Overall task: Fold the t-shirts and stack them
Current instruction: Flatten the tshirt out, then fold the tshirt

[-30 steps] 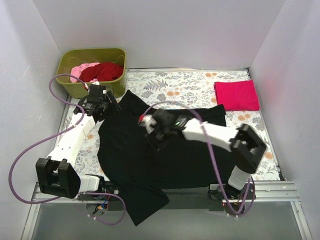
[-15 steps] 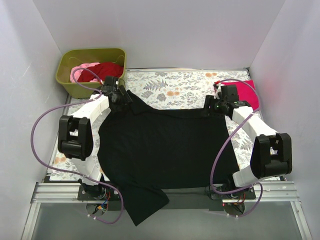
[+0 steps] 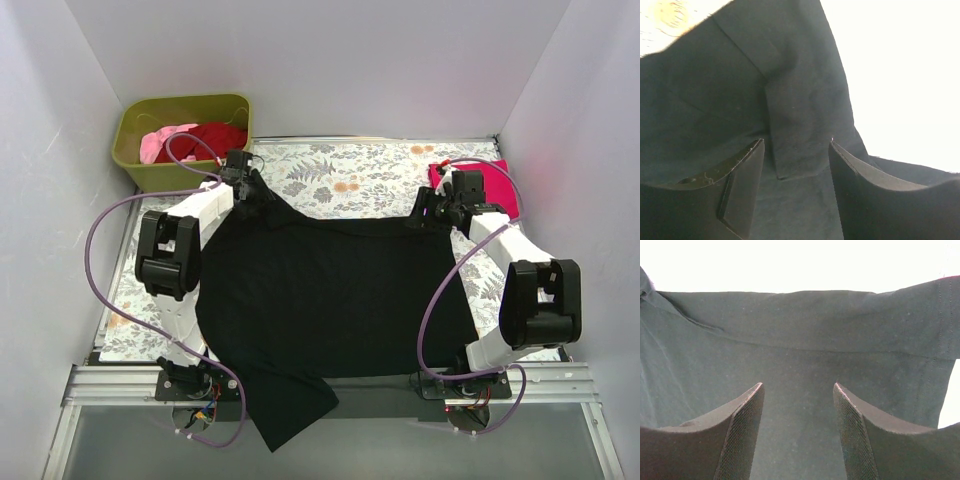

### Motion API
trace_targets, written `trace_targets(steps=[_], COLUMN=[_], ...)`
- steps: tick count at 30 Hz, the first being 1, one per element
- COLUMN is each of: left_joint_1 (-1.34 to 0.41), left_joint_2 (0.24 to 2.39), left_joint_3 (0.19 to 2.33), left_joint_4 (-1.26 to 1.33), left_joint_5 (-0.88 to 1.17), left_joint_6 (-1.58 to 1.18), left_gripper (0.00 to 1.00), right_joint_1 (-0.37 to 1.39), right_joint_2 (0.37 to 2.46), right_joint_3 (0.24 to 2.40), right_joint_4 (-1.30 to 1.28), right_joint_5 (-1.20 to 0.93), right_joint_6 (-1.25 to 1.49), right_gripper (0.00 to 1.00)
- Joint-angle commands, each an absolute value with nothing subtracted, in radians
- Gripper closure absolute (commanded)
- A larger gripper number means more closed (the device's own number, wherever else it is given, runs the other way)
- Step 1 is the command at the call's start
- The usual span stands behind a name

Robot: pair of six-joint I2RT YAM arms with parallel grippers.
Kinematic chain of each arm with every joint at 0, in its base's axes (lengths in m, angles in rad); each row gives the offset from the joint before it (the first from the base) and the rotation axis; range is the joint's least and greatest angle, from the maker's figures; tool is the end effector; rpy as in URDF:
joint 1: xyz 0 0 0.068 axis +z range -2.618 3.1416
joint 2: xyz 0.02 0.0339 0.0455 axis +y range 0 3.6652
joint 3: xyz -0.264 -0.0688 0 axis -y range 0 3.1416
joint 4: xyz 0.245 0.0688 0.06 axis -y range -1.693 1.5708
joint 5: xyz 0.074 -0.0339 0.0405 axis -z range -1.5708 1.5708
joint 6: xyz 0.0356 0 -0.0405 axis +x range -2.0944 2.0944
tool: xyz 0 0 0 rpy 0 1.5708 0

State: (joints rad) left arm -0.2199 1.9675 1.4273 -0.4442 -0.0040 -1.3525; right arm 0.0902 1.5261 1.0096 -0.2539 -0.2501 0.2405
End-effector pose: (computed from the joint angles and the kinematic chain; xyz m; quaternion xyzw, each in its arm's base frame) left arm 0.4135 -0.0923 0.1912 -0.5141 0.8076 -0.2032 0.2056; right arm 0.3266 0.0384 0.2329 0.0202 0.9149 0.1769 0.3624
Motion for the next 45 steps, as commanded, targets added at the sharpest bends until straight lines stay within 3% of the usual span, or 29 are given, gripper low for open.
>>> trace_targets(steps=[1,14,24,31,34,45], left_joint_1=[-0.245,-0.279,-0.295,-0.308,-0.316,-0.33], left_joint_2=[1.965,1.965,1.948,1.95,1.933,1.829], left_joint_3=[1.451,1.359,1.35,1.344,1.341,1.298], left_joint_4=[-0.425,-0.407,-0.367,-0.353,-0.345,-0.315], left_joint_5=[-0.024,-0.093,-0.089,-0.087,-0.09,-0.1], left_joint_6=[-1.37,-1.41,-1.396,-1.391,-1.384,-1.364], left_gripper=[0.5,0.5,0.64,0.86,1.0,1.0], right_joint_1=[0.071,0.041,0.028,0.02,0.012,-0.024], right_joint_2=[1.537,1.532,1.551,1.56,1.568,1.58], right_joint_3=[1.005,0.976,0.973,0.973,0.982,0.997], right_joint_4=[-0.199,-0.166,-0.134,-0.115,-0.114,-0.109], right_joint_5=[-0.275,-0.298,-0.295,-0.29,-0.273,-0.031], right_joint_6=[0.247,0.253,0.241,0.239,0.241,0.261], right_gripper=[0.45,0.45,0.45,0.46,0.46,0.46])
